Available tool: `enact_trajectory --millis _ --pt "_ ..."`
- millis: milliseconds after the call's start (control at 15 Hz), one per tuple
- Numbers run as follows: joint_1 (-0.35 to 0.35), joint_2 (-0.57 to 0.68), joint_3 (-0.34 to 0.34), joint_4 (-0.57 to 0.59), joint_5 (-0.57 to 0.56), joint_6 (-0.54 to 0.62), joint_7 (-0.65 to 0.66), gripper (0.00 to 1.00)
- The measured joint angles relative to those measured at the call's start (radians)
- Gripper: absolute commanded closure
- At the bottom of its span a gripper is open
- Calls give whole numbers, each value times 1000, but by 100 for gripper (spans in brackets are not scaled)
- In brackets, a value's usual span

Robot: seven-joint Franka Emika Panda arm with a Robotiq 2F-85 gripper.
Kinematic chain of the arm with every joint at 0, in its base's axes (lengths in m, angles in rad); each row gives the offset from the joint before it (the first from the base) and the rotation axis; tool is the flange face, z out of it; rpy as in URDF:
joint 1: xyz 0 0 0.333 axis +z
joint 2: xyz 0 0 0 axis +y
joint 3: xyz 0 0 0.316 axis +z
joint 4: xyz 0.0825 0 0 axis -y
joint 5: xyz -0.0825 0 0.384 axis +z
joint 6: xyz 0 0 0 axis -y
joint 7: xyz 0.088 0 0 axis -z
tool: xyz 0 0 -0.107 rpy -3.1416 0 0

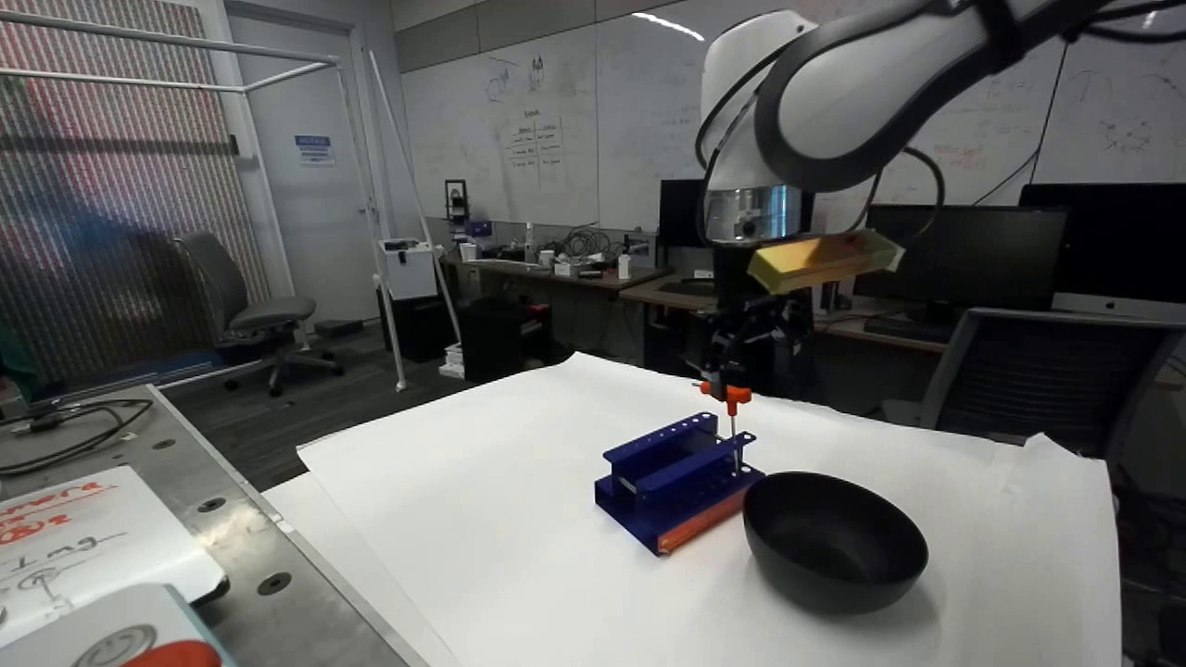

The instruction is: Put the orange object in the black bowl

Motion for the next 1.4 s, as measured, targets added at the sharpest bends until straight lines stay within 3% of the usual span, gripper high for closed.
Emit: enact_trajectory --millis 333,400,667,1000,1067,1400 --pt "8 198 -65 256 -6 -124 1 0" --pt "8 229 -73 301 -5 -154 0 20" --pt "8 322 -86 436 30 -283 -53 51" --pt "-7 385 -86 523 123 -394 -189 87" --pt "-12 392 -86 531 134 -407 -206 91" --pt "-42 406 -86 550 187 -430 -242 88"
